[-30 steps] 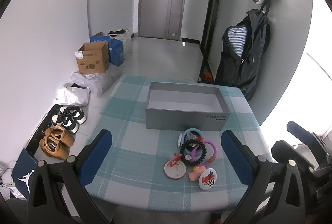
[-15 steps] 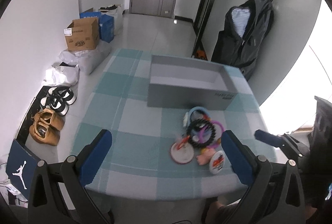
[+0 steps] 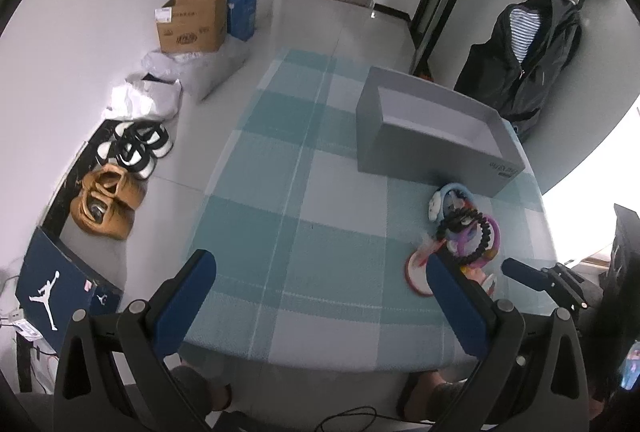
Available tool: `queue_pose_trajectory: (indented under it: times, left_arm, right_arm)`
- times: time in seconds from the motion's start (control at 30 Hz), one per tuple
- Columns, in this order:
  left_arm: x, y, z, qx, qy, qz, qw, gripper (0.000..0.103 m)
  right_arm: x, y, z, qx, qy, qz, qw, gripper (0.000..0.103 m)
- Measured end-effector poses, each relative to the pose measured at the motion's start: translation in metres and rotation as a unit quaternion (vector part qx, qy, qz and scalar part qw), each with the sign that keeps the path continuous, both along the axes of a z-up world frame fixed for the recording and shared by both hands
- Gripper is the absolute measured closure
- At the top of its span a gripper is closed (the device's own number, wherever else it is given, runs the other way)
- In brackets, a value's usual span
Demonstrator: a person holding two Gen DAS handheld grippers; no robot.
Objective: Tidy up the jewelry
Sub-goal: 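Grasp the white 'CHINA' badge with the right gripper, then grasp the pink pig figurine with the left gripper while the right gripper holds the badge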
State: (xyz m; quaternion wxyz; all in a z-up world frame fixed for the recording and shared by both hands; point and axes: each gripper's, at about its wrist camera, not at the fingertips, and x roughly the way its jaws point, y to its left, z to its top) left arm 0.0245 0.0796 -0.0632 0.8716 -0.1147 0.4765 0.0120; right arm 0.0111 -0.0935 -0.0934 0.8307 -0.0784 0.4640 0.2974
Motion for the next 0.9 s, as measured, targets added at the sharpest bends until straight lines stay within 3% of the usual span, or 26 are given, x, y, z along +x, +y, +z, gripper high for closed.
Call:
queue_pose_trajectory:
  times: [0.1,0.33,0.57,0.8,0.9]
  left_arm:
    - [-0.001,-0.002,0.001,0.006,-0.002,-0.007,1.0,0.001]
    - [-0.005,-0.012,0.002,-0.006,-0.004,-0.045,0.999,0.001]
    - [-0.01,-0.038,-0.002,-0.026,0.005,-0.112,0.9934,0.001]
    - [-0.005,-0.078,-0.008,-0.01,0.018,-0.162,0.9866,0.018]
    - [-0.002,-0.092,-0.008,-0.002,0.02,-0.176,0.9842,0.019]
  right_arm:
    - [0.0,0.006,-0.008,-0.022,0.006,0.006,1.0,0.062]
    - [-0.002,0.003,-0.004,-0.024,-0.001,0.012,1.0,0.063]
    - [0.008,-0.02,0.005,0.008,0.012,-0.032,0.999,0.063]
    - [0.022,-0.061,0.016,0.048,0.026,-0.106,0.993,0.063]
    - [0.025,-0.076,0.017,0.056,0.03,-0.129,0.99,0.063]
